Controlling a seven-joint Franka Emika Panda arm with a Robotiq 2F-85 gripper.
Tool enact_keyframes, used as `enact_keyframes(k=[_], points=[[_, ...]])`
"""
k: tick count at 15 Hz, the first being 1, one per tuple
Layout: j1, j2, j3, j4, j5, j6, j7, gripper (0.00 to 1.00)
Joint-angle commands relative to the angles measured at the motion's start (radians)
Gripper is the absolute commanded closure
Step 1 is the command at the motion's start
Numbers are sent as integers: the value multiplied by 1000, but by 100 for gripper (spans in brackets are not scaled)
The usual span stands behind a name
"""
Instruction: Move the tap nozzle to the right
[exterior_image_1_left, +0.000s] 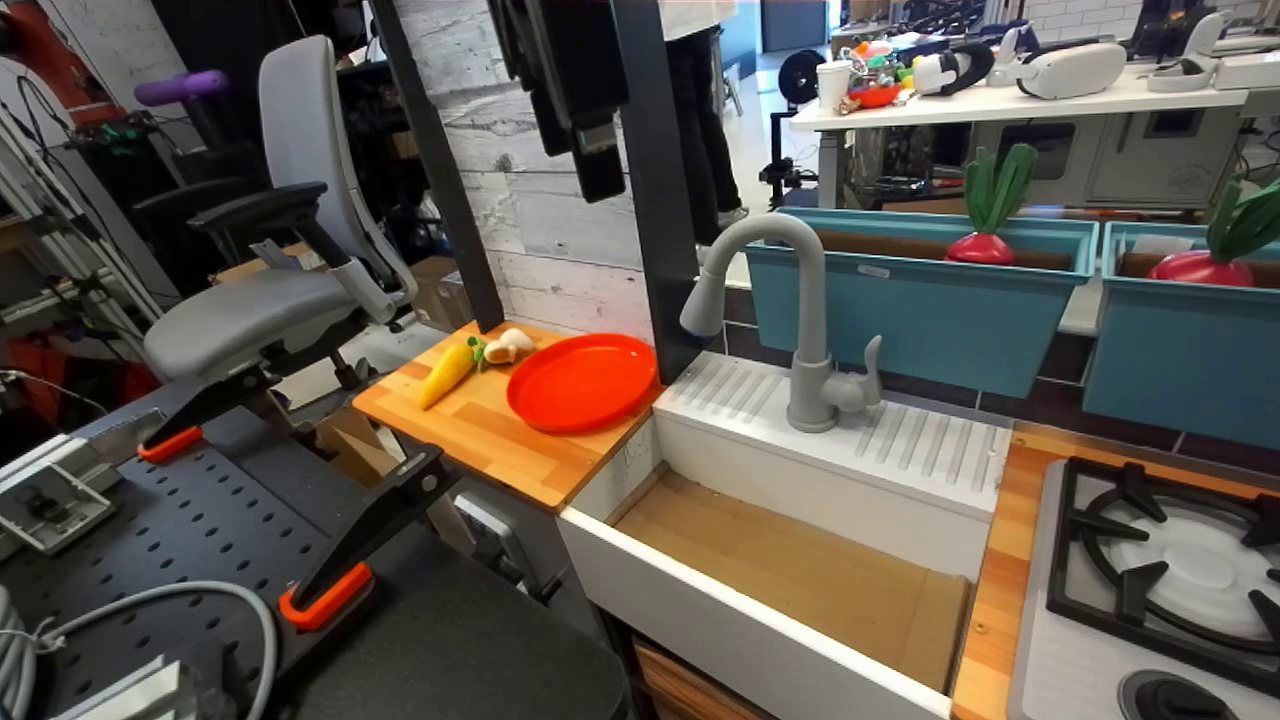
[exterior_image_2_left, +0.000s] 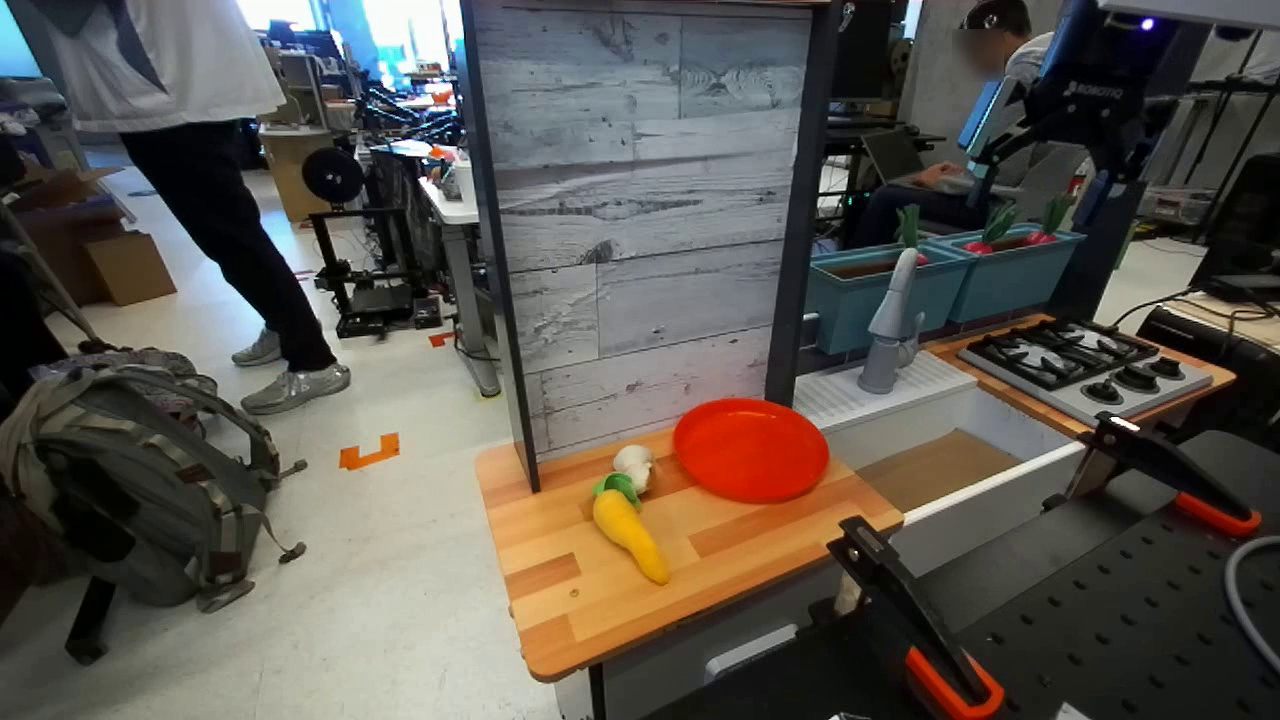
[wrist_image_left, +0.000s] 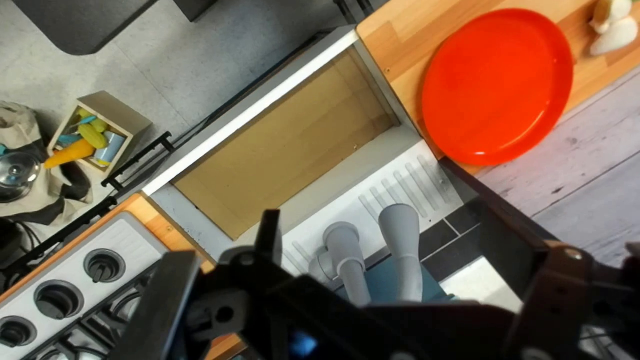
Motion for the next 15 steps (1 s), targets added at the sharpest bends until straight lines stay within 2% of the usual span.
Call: enact_keyframes(k=[1,6,15], points=[[-29,118,20,112,31,31,62,0],[-39,247,46,209,76,95,120,0],[-36,412,73,364,109,101,207,0]])
